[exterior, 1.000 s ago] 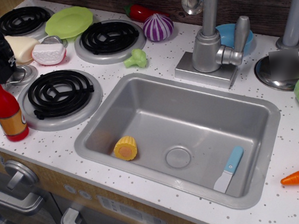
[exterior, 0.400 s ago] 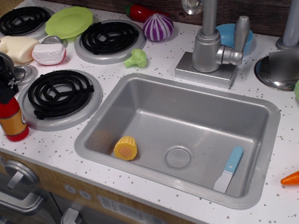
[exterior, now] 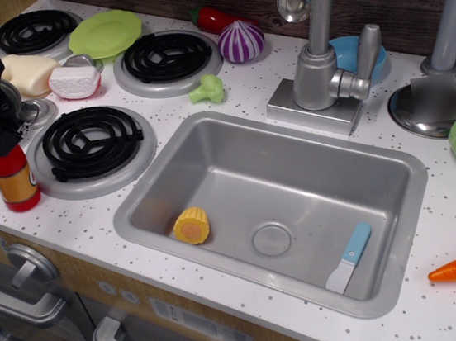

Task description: Put red bottle in sink

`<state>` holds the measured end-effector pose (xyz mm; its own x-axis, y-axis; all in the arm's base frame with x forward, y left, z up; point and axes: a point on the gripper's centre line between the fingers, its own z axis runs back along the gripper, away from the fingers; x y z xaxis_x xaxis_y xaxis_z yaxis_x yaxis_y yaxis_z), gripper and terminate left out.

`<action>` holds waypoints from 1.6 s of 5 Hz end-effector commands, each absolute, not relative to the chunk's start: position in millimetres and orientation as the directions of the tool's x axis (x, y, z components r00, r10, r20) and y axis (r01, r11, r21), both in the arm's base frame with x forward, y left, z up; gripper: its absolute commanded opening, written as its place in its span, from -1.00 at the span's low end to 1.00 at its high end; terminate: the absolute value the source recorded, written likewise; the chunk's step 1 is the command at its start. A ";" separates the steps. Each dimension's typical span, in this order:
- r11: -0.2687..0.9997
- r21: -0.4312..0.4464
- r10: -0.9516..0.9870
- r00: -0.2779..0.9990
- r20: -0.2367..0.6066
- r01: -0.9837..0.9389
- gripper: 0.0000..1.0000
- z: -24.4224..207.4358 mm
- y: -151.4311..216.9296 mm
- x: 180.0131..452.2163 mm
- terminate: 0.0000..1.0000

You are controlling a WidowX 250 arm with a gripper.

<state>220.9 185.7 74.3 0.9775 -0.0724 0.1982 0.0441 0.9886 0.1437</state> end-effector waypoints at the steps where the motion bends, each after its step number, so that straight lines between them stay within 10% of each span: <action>1: 0.983 0.182 -0.043 0.980 0.194 0.007 -1.00 112.7 163.7 227.9 -1.00; 3: 0.979 0.185 0.047 0.978 0.201 -0.085 -1.00 137.1 70.3 255.7 -1.00; 5: 0.981 0.119 0.116 0.954 0.278 -0.154 -1.00 96.5 -22.7 295.7 -1.00; 7: 0.982 0.012 0.181 0.952 0.246 -0.190 -1.00 65.2 -35.5 300.2 -1.00; 8: 0.978 0.000 0.200 0.945 0.259 -0.207 1.00 62.6 -33.1 297.1 -1.00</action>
<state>294.0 -33.2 51.3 0.9551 0.2007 0.2180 -0.2090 0.9778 0.0154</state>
